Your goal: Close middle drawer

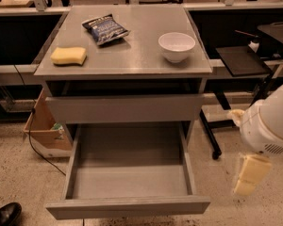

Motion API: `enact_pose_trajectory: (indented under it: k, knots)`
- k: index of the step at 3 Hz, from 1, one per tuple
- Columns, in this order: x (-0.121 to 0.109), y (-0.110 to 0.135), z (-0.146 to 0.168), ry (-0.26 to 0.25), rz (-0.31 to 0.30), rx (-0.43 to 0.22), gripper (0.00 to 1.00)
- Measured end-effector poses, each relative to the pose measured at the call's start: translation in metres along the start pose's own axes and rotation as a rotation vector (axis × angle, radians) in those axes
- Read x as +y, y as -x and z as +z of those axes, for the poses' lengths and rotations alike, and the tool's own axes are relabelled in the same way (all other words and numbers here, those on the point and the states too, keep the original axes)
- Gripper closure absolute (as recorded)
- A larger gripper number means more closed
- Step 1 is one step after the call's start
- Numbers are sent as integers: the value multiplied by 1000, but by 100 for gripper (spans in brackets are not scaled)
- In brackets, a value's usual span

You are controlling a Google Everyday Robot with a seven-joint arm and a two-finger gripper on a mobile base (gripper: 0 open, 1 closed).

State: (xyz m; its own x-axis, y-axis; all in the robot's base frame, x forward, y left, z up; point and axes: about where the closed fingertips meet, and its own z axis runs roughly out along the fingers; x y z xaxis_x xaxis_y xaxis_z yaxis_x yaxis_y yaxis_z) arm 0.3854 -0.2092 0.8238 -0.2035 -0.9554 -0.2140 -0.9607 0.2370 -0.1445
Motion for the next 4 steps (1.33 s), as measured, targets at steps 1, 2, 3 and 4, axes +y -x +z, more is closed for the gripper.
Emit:
enact_pose_trajectory:
  k: [1,2,3,4]
  knots:
    - [24,7,66,51,-11,-45,0]
    - [24,7,66,51,-11,-45,0]
    - [28,9,80,57,-8,-64,0]
    - [34,23,119,80,0,-90,0]
